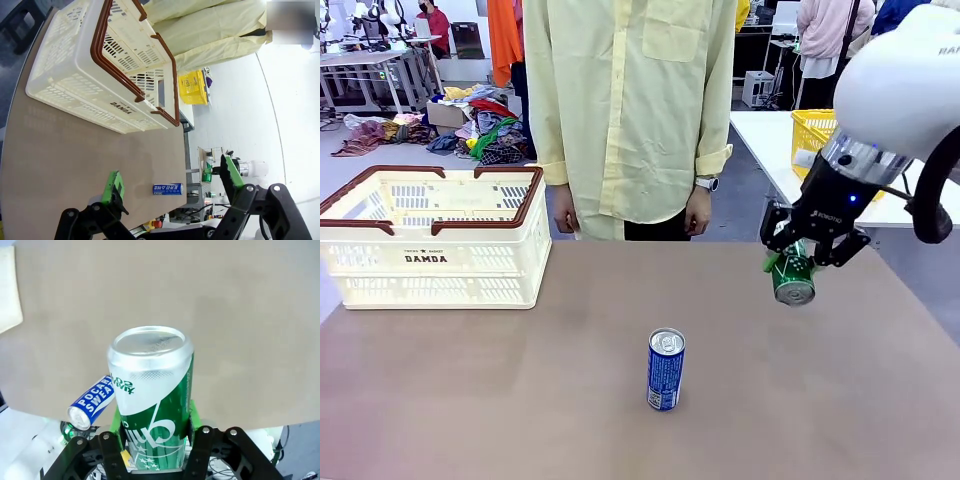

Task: Place the drinks into the Shopping basket.
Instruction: Pick up one drink and place it into the Shopping basket.

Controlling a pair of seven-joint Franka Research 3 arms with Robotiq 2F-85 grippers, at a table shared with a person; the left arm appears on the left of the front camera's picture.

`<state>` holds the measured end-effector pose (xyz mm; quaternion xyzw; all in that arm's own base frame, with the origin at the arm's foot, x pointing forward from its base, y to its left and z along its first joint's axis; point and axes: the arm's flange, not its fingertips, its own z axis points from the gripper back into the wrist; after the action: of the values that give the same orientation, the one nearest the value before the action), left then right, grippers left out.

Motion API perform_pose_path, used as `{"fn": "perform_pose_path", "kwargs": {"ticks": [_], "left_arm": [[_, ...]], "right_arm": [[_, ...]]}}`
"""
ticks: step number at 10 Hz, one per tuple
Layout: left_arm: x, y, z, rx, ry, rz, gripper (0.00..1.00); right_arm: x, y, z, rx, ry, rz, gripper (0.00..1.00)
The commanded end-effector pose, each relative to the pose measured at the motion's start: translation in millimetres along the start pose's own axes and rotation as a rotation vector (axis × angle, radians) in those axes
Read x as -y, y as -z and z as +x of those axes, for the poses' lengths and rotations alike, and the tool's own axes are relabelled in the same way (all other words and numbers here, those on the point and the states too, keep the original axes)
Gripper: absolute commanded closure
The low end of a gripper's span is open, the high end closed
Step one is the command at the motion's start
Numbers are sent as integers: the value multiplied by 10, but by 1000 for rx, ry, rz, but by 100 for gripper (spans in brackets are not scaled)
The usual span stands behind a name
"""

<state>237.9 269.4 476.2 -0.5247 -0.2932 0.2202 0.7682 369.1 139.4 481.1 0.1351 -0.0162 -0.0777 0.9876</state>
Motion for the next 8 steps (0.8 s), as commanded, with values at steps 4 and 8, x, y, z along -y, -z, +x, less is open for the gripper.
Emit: {"fn": "perform_pose_path", "kwargs": {"ticks": [4,8], "left_arm": [[-3,-12,10,6,16,-22,0],[-3,-12,10,6,16,-22,0]], "right_arm": [[-112,9,-89,21,-16,-28,100],[-1550,-62,306,116,-217,27,100]]}}
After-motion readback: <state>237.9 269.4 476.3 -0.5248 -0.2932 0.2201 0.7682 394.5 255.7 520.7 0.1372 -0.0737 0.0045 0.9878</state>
